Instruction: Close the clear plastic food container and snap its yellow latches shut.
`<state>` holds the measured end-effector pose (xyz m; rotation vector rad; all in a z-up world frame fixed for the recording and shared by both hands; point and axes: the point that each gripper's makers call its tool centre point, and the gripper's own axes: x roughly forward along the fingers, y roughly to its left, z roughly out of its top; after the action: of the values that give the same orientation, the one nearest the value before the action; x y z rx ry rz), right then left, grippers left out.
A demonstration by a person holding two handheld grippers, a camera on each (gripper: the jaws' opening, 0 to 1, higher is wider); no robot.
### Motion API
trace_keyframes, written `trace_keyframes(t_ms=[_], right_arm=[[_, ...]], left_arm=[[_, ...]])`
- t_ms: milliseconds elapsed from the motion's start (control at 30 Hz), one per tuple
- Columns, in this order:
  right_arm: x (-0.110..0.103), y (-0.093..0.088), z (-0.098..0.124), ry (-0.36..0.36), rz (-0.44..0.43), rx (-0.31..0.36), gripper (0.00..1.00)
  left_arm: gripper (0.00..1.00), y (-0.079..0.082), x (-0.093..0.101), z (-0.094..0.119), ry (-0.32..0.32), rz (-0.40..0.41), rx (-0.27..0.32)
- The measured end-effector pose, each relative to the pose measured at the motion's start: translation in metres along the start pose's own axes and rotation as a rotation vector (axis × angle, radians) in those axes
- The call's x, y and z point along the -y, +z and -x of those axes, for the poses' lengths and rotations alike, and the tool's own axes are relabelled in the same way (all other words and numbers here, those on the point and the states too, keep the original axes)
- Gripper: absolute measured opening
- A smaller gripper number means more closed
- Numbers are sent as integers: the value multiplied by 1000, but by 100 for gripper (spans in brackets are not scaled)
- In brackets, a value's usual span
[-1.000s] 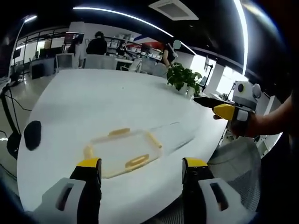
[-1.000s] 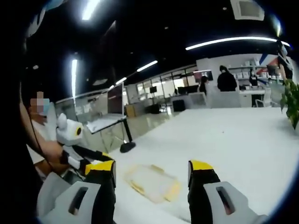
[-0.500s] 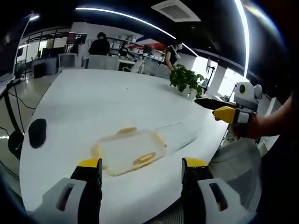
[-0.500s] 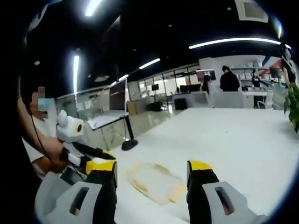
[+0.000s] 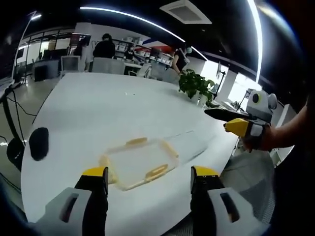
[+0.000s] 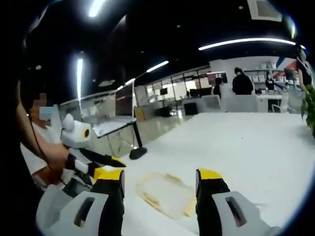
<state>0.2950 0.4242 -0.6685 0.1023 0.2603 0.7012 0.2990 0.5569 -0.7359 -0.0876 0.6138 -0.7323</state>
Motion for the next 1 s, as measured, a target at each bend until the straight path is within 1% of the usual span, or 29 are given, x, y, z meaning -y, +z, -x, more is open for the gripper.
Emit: trace_keyframes(t_ms=[100, 267, 433, 500, 667, 833, 867, 933, 1000], right_arm=[[0, 1, 0, 1, 22, 2, 56], [6, 1, 0, -9, 19, -3, 56], [10, -2, -1, 3, 46, -28, 57], [11, -3, -2, 8, 45, -33, 57], [14, -7, -3, 10, 56, -52, 57], [11, -12, -5, 29, 74, -74, 57], [10, -13, -6, 42, 87, -81, 57], [12, -13, -6, 45, 108, -85, 57], [17, -13, -8, 46, 97, -90, 57]], left_arm=[[67, 0, -1, 0, -6, -7, -5], [67, 0, -3, -2, -11, -8, -13], [67, 0, -6, -5, -25, -25, -32], [67, 0, -7, -6, -29, -36, -42], [67, 2, -10, -9, -34, -45, -43], [67, -1, -13, -11, -44, -58, -64], [67, -3, -14, -12, -48, -65, -74], [67, -3, -16, -13, -55, -68, -81], [67, -6, -16, -14, -72, -58, -101]])
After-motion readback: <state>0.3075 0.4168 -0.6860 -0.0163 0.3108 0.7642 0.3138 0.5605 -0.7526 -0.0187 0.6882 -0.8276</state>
